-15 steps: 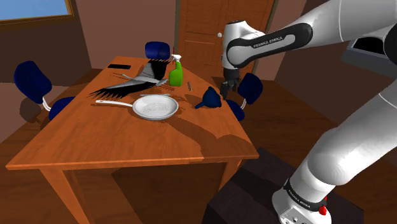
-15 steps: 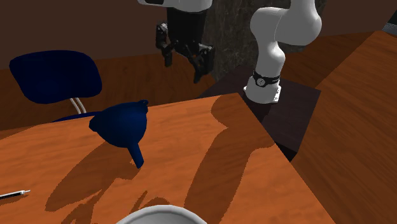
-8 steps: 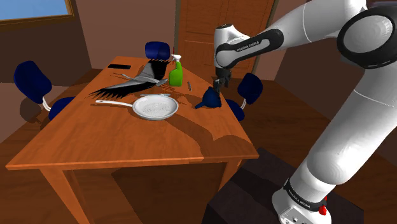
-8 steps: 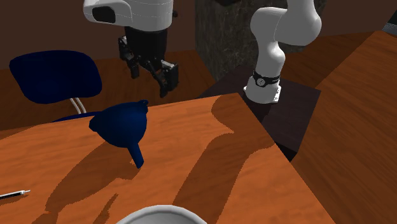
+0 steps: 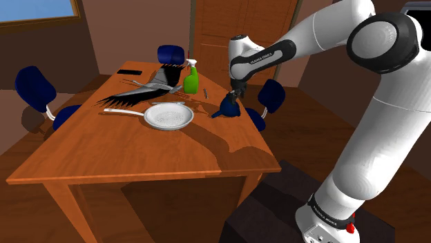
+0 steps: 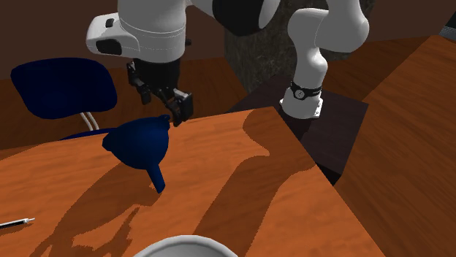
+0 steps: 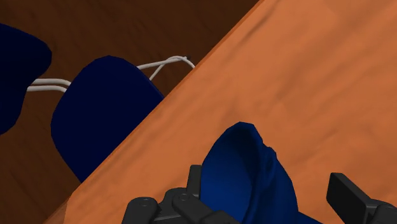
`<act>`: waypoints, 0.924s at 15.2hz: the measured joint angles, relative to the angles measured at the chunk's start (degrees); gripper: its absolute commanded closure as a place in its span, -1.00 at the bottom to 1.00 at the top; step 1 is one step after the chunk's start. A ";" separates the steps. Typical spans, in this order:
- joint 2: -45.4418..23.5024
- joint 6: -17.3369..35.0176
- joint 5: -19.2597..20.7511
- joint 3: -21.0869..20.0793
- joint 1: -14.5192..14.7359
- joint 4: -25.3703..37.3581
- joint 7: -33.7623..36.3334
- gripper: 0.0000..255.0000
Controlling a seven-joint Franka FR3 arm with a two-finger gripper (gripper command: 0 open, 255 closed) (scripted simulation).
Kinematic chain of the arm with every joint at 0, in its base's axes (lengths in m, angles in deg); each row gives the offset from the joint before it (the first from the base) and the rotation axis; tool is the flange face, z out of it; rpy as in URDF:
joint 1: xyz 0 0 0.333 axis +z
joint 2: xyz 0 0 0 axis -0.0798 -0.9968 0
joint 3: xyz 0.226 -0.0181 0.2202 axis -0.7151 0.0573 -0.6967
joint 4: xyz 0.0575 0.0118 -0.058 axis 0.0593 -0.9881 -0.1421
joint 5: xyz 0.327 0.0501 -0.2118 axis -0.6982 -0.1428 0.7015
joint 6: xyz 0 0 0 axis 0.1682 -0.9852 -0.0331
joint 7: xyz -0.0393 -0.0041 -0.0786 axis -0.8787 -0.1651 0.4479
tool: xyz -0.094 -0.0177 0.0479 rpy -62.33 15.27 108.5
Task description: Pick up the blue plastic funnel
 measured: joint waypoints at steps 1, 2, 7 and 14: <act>-0.62 0.80 0.16 0.01 0.02 -0.22 0.35 -1.00; -0.87 1.33 0.27 0.06 -0.04 -0.50 0.44 -1.00; -1.01 1.81 0.38 0.11 -0.08 -0.81 0.57 1.00; -0.82 1.51 0.33 0.10 -0.06 -0.75 0.52 1.00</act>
